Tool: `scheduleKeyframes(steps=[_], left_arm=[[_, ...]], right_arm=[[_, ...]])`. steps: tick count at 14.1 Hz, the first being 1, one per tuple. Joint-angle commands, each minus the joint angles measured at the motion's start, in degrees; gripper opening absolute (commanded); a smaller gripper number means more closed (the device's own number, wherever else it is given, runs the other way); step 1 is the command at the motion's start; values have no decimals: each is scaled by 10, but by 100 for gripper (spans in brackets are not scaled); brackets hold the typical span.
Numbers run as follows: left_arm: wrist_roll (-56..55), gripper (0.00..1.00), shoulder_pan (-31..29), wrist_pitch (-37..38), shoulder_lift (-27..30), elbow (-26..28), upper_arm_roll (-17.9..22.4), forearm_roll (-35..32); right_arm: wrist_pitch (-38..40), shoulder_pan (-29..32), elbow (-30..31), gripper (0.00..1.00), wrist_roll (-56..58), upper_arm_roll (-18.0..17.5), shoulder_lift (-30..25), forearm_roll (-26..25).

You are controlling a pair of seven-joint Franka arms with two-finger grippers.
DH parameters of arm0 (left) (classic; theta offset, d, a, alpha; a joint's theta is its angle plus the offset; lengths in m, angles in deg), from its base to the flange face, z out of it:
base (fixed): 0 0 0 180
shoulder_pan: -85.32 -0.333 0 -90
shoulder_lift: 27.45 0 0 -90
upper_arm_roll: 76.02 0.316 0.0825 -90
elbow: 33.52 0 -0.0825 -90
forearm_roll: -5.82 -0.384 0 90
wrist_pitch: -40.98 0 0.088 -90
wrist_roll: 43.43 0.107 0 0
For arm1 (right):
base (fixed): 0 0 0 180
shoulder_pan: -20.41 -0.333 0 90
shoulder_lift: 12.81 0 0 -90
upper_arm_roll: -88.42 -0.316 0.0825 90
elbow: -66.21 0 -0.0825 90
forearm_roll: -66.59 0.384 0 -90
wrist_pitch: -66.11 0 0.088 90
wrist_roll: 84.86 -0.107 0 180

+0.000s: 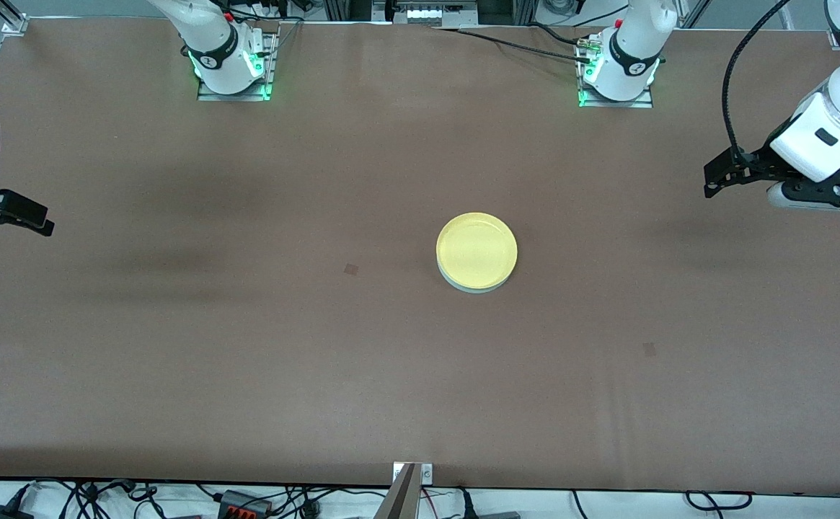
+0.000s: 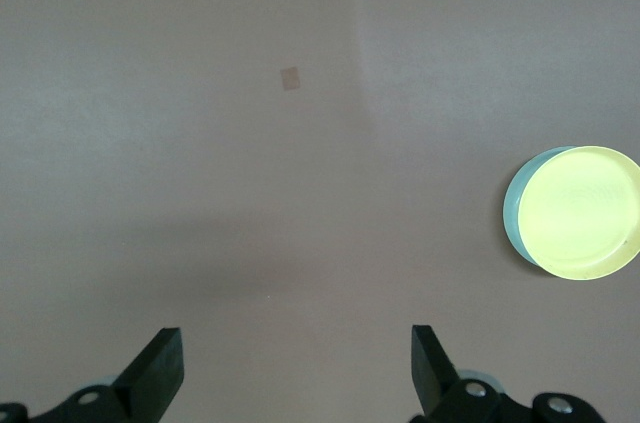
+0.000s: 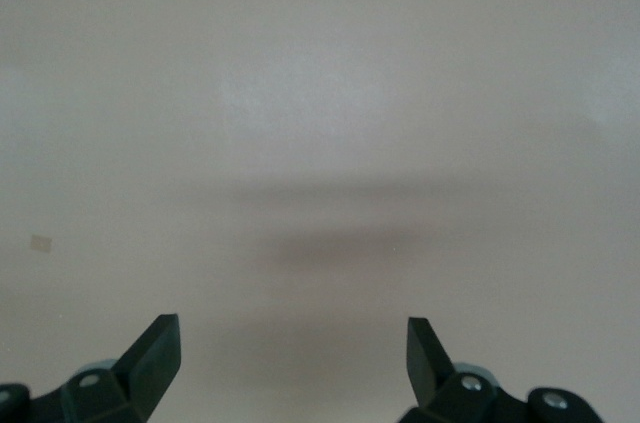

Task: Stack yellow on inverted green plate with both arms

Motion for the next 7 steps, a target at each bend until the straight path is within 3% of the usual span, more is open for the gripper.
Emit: scheduleKeyframes(steps=[1,7], left_arm=[[12,100,-1,6,-1,-3,0,-11],[10,100,0,12,1,-5,-6,-11]], right_arm=[[-35,5,103,100,9,-8,-71,-10],[-89,2,222,100,9,-9,-152,-9]])
